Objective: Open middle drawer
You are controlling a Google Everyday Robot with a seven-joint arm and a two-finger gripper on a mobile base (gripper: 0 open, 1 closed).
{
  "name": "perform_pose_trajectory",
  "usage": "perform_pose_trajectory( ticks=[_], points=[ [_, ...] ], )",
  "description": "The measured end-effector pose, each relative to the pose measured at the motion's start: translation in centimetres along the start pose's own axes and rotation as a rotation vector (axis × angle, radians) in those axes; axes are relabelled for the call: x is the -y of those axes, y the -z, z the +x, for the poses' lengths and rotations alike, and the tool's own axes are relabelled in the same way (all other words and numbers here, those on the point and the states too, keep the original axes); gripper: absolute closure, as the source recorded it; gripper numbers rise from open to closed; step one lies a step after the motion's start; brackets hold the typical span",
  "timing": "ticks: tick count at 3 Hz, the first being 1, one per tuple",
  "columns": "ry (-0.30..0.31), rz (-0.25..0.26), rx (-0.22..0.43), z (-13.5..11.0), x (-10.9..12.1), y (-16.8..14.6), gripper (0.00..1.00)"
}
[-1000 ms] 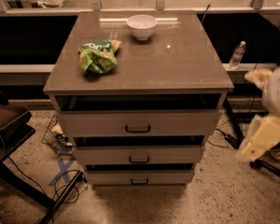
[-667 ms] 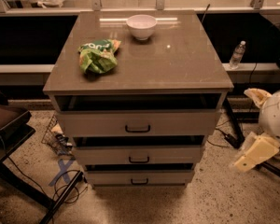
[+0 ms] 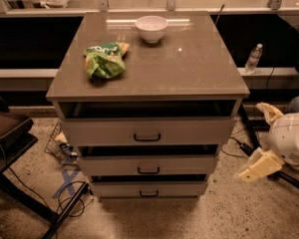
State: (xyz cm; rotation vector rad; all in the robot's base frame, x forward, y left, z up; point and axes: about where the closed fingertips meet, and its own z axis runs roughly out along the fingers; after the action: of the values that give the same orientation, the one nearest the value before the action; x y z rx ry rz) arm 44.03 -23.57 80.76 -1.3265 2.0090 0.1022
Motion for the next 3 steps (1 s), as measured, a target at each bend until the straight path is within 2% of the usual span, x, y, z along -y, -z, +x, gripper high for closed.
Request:
perform_pose_trajectory(
  ticks=[1,2,3],
  points=[
    [0.0,-0.002,0.002,0.1,-0.3,-1.2,0.0],
    [-0.029,-0.023,0.039,1.8,-2.3,-6.8,0.0],
    [-0.05,-0.038,0.046,4.2,-4.1,-13.0,0.0]
  ],
)
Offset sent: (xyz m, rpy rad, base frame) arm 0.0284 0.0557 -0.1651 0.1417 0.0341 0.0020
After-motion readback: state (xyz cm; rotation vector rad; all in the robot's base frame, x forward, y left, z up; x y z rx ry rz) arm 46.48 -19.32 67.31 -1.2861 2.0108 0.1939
